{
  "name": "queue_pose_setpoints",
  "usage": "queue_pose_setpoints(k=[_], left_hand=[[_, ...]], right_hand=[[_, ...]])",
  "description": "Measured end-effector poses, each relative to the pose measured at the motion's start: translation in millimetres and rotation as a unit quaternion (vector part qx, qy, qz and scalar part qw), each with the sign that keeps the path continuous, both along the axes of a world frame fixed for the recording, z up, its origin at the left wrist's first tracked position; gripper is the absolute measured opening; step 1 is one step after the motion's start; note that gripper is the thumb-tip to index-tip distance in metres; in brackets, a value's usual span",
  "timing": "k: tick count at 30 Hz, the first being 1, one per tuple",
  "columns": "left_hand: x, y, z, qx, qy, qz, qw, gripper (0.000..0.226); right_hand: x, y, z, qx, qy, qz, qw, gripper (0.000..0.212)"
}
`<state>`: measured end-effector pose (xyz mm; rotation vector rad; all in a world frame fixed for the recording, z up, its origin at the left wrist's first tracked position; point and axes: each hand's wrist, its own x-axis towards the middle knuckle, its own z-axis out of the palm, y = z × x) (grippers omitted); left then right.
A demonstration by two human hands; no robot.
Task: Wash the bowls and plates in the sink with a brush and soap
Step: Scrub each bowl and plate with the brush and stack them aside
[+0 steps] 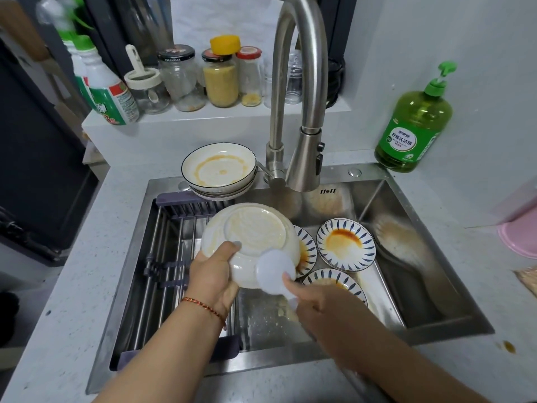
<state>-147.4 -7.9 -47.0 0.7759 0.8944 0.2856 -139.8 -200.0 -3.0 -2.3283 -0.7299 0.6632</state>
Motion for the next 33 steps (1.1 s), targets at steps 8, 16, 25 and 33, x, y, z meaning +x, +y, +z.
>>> queue_pose_setpoints(k=[8, 16, 25, 33], left_hand=[[0.7, -5.4, 8.6, -0.007, -0.004, 0.023, 1.0, 0.036], [-4.2, -8.4, 9.6, -0.015, 0.004, 0.015, 1.0, 0.04], [-9.7, 7.5, 25.0, 0.185, -0.043, -0.042, 0.981, 0.044], [1.5, 43.7, 69.2, 0.705, 0.055, -0.137, 0.694, 0.032]], right_hand=[[10.1, -7.5, 0.0, 0.009, -0.011, -0.023, 1.0, 0.042], [22.2, -14.9, -12.9, 0.005, 0.021, -0.067, 0.997, 0.041], [47.0, -34.1, -29.0, -0.003, 0.044, -0.141, 0.989, 0.041], [52.8, -38.7, -32.7, -0.029, 0.008, -0.106, 0.994, 0.04]])
